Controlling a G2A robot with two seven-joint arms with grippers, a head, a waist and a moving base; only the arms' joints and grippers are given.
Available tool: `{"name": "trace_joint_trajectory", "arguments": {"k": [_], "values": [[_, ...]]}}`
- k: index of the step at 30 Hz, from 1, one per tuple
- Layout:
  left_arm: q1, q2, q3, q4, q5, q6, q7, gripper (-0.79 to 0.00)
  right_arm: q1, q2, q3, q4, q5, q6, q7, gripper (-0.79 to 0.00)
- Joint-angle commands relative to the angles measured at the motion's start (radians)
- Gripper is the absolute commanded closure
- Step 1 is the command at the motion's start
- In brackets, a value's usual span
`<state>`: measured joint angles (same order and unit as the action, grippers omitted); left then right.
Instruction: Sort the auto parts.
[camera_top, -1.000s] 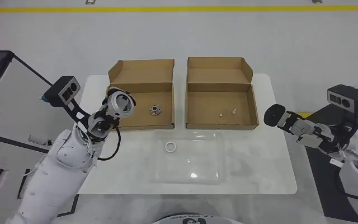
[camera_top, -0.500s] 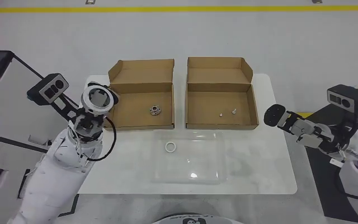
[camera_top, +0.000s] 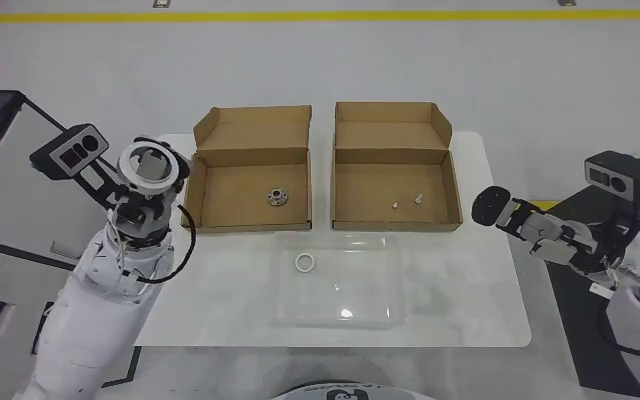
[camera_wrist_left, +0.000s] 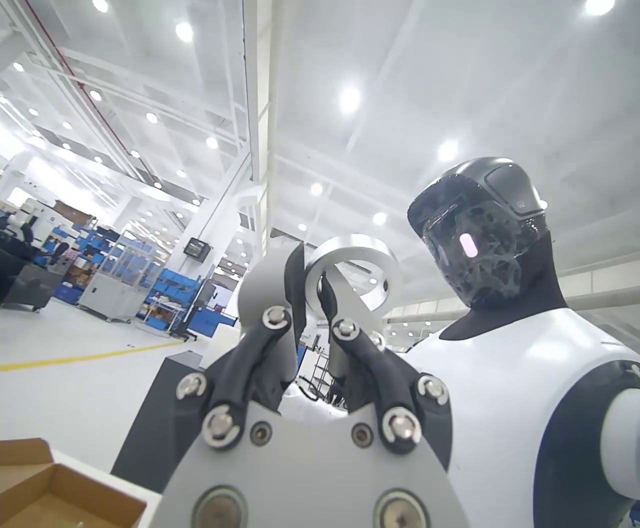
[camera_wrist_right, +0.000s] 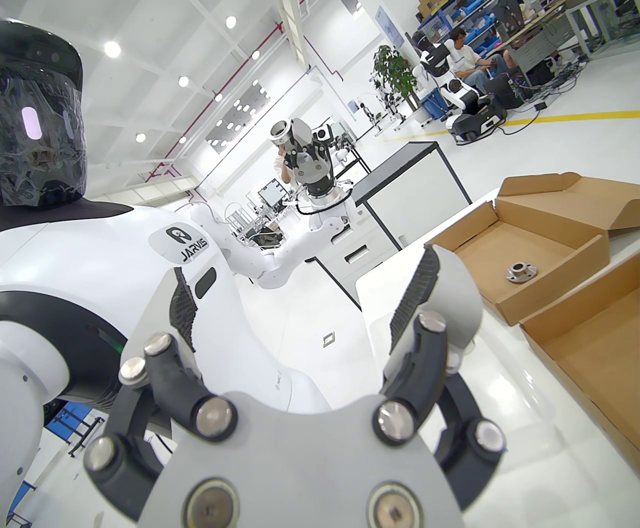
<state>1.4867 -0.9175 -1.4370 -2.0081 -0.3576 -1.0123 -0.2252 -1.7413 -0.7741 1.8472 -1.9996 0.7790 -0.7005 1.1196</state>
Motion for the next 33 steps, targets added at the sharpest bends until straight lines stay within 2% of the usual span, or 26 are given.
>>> {"name": "trace_joint_trajectory", "arguments": {"k": [1,8,15,23,33], "values": [[0.001,-0.003,-0.006,0.011,0.006,0.0,-0.025,0.0,0.0,0.0,0.0,0.0,0.0,0.0,0.0,-0.785],[-0.007,-0.013,-0.017,0.043,0.096,0.0,-0.115,0.0,0.0,0.0,0.0,0.0,0.0,0.0,0.0,-0.785],[-0.014,-0.024,-0.009,0.04,0.147,0.0,-0.123,0.0,0.0,0.0,0.0,0.0,0.0,0.0,0.0,-0.785],[0.002,-0.036,-0.001,0.015,0.04,0.0,-0.075,0.0,0.0,0.0,0.0,0.0,0.0,0.0,0.0,-0.785],[0.03,-0.051,-0.022,-0.037,-0.07,0.0,-0.099,0.0,0.0,0.0,0.0,0.0,0.0,0.0,0.0,-0.785]]}}
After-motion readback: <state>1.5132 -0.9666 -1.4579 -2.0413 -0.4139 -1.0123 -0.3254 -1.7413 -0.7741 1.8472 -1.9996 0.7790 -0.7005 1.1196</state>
